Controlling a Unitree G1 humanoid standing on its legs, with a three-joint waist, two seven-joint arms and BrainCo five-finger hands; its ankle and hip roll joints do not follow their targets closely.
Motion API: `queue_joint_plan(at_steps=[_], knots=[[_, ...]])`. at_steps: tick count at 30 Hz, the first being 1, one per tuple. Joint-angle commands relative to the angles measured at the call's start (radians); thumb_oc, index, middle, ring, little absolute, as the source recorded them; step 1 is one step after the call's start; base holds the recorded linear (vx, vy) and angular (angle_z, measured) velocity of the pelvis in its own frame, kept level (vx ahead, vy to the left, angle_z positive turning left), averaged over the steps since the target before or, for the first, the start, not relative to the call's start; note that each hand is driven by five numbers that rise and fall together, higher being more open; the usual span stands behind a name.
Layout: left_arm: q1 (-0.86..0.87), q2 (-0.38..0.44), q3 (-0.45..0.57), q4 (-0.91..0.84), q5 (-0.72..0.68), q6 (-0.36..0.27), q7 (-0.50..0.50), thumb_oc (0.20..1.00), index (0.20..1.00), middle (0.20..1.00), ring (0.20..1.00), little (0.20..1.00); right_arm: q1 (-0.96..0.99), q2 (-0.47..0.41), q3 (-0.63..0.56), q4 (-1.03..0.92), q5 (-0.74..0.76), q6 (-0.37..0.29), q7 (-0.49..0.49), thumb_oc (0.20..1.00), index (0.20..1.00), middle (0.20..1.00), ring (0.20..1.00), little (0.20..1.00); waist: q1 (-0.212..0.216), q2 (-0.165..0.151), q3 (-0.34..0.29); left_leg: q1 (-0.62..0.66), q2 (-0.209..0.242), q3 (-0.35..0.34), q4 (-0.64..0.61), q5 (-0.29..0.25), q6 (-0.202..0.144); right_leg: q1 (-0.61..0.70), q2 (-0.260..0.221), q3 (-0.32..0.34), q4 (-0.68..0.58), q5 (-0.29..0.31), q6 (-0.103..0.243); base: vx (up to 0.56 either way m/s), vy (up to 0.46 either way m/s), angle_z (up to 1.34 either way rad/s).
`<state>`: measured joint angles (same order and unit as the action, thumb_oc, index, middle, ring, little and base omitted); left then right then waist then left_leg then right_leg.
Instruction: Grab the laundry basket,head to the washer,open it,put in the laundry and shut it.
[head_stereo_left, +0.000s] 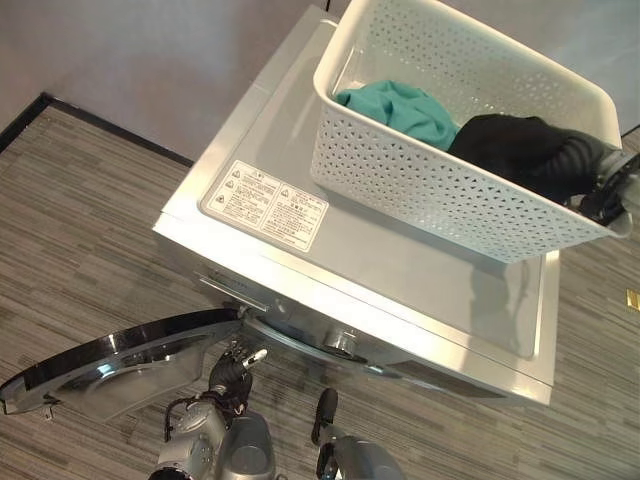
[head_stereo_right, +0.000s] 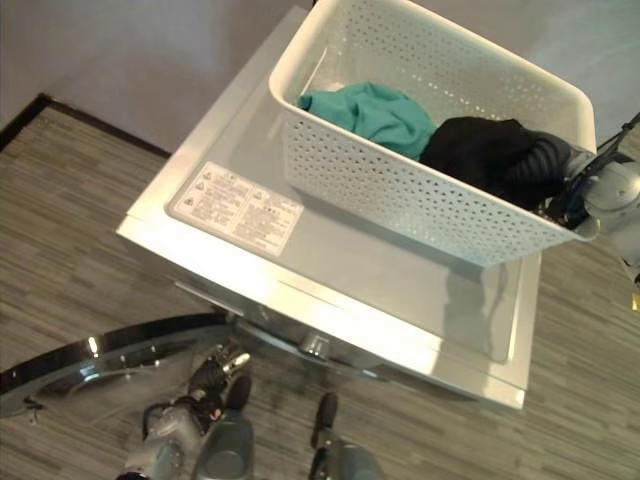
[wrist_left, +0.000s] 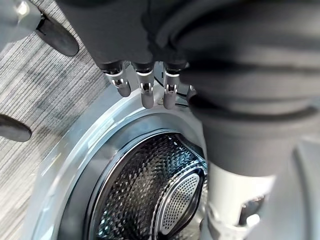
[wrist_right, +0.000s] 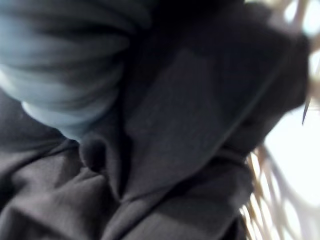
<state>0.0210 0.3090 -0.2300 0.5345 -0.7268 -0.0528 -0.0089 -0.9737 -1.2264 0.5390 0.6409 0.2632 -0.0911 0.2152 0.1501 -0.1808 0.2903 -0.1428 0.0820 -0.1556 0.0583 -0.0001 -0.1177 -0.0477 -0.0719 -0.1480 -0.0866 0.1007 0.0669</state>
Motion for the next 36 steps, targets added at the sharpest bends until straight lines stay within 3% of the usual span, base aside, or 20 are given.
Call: queue_joint_plan(at_steps=[1,2,4,10,14,20,26,32,34,35,36], knots=[[0.008,0.017,-0.022,0.027,0.046,-0.033,0.002,1.000,1.000,1.000,1.000,1.000,-0.097,-0.035,-0.095,0.015,0.084,-0.054,-0.271,0.200,0.200,0.200,0.200,0.200,-0.021,0.011,-0.115,0.036,0.046,0.029,-0.031,-0.038,0.021,0.037,-0.058,-0.016,0.075,-0.147,0.052,0.05,-0.001,0.03],[0.008,0.018,-0.022,0.027,0.046,-0.032,0.002,1.000,1.000,1.000,1.000,1.000,-0.092,-0.035,-0.100,0.012,0.083,-0.053,-0.272,0.200,0.200,0.200,0.200,0.200,-0.021,0.011,-0.114,0.037,0.047,0.029,-0.030,-0.039,0.021,0.039,-0.058,-0.017,0.075,-0.148,0.052,0.06,-0.004,-0.02],[0.008,0.025,-0.013,0.047,0.065,-0.025,0.025,1.000,1.000,1.000,1.000,1.000,-0.140,-0.009,-0.186,-0.026,0.090,-0.074,-0.397,0.200,0.200,0.200,0.200,0.200,-0.025,0.014,-0.140,0.056,0.047,0.030,-0.020,-0.055,0.025,0.055,-0.055,-0.008,0.079,-0.155,0.048,0.04,-0.012,-0.03],[0.007,0.030,-0.020,0.047,0.081,-0.024,0.061,1.000,1.000,1.000,1.000,1.000,-0.268,0.054,-0.235,-0.066,0.103,-0.099,-0.567,0.200,0.200,0.200,0.200,0.200,-0.032,0.020,-0.176,0.083,0.048,0.045,-0.016,-0.072,0.028,0.076,-0.054,0.006,0.067,-0.148,0.050,0.02,0.010,-0.04],[0.003,0.025,-0.047,0.039,0.122,-0.024,0.074,1.000,1.000,1.000,1.000,1.000,-0.248,0.103,-0.308,-0.127,0.047,-0.103,-0.673,0.200,0.200,0.200,0.200,0.200,-0.040,0.032,-0.191,0.093,0.042,0.054,-0.004,-0.090,0.035,0.086,-0.062,0.016,0.061,-0.138,0.053,0.00,0.042,-0.09],[0.006,0.034,-0.061,0.017,0.173,-0.024,0.065,1.000,1.000,1.000,1.000,1.000,-0.125,0.099,-0.423,-0.214,-0.005,-0.102,-0.708,0.200,0.200,0.200,0.200,0.200,-0.051,0.032,-0.194,0.091,0.027,0.060,0.014,-0.096,0.048,0.079,-0.075,0.030,0.065,-0.120,0.060,-0.03,0.050,-0.05],[0.018,0.024,-0.030,0.021,0.207,-0.017,0.063,1.000,1.000,1.000,1.000,1.000,0.168,0.106,-0.634,-0.387,-0.078,-0.089,-0.701,0.200,0.200,0.200,0.200,0.200,-0.088,0.041,-0.191,0.101,0.023,0.091,0.019,-0.109,0.061,0.063,-0.084,0.068,0.061,-0.101,0.071,-0.02,0.050,-0.12],[0.047,-0.011,0.031,0.044,0.221,-0.001,0.061,1.000,1.000,1.000,1.000,1.000,0.544,0.225,-0.917,-0.636,-0.139,-0.084,-0.687,0.200,0.200,0.200,0.200,0.200,-0.152,0.061,-0.186,0.131,0.021,0.155,0.016,-0.123,0.078,0.034,-0.090,0.141,0.051,-0.075,0.082,-0.02,0.055,-0.37],[0.054,-0.009,0.033,0.051,0.225,0.001,0.059,1.000,1.000,1.000,1.000,1.000,0.626,0.261,-0.978,-0.689,-0.149,-0.079,-0.677,0.200,0.200,0.200,0.200,0.200,-0.149,0.058,-0.188,0.138,0.020,0.167,0.013,-0.124,0.080,0.029,-0.089,0.156,0.049,-0.072,0.084,-0.01,0.037,-0.57],[0.064,-0.015,0.067,0.052,0.239,0.001,0.057,1.000,1.000,1.000,1.000,1.000,0.747,0.317,-1.036,-0.744,-0.162,-0.074,-0.656,0.200,0.200,0.200,0.200,0.200,-0.185,0.069,-0.184,0.145,0.020,0.184,0.011,-0.126,0.085,0.016,-0.089,0.178,0.049,-0.065,0.087,-0.02,0.038,-0.48],[0.072,-0.008,0.071,0.054,0.256,0.001,0.050,1.000,1.000,1.000,1.000,1.000,0.822,0.344,-1.077,-0.778,-0.162,-0.064,-0.631,0.200,0.200,0.200,0.200,0.200,-0.190,0.068,-0.184,0.147,0.020,0.195,0.009,-0.126,0.085,0.010,-0.088,0.191,0.048,-0.062,0.088,-0.03,0.050,-0.26]])
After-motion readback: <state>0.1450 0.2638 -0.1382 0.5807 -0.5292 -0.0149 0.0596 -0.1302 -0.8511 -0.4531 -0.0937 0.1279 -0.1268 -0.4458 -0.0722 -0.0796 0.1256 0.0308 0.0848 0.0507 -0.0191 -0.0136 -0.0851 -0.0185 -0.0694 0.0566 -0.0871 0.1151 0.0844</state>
